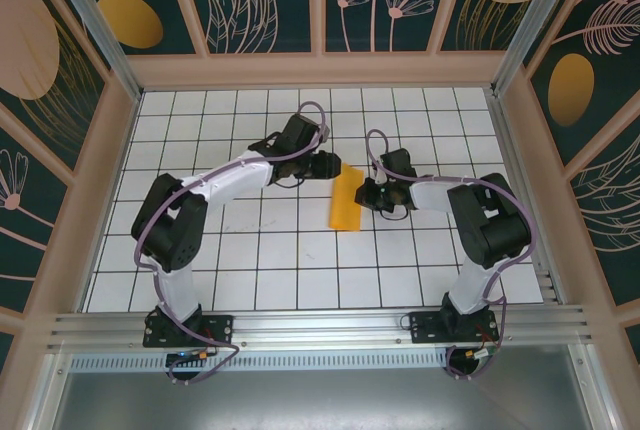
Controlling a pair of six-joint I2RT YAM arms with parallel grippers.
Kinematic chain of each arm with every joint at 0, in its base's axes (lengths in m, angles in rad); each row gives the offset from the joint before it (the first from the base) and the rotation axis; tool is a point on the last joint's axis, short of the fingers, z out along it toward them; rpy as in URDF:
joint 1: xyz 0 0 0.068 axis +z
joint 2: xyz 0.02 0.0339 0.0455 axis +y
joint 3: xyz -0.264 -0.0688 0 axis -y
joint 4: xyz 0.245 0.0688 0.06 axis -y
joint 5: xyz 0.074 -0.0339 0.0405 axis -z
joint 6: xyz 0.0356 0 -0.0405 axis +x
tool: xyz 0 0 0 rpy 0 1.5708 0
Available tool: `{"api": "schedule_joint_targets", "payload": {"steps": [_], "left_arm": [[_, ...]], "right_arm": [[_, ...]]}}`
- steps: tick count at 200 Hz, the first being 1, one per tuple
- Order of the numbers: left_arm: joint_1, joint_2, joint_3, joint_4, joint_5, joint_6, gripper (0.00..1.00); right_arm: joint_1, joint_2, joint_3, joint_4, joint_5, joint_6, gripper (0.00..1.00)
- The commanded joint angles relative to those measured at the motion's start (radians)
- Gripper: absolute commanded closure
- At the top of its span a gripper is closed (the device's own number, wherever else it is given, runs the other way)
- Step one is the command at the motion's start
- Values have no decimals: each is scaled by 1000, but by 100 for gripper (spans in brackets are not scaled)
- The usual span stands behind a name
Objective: Fold a paper plane with a square sheet of paper (fold left side to right side)
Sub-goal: Hold the square sheet of paper at the center of the table.
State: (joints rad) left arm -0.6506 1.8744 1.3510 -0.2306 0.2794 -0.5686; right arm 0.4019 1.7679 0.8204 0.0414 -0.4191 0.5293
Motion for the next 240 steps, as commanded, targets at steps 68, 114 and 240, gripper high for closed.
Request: {"api": "schedule_joint_targets", "payload": {"steps": [68, 114, 240], "left_arm": [[-28, 178, -26, 125, 163, -63, 57], [-29, 209, -43, 80, 61, -40, 58], [-29, 226, -142, 120, 55, -47, 59]], "right_arm": [[8, 65, -17, -119, 83, -23, 90], [7, 66, -17, -126, 89, -27, 90], [-71, -98, 33, -35, -122, -37, 90]]}}
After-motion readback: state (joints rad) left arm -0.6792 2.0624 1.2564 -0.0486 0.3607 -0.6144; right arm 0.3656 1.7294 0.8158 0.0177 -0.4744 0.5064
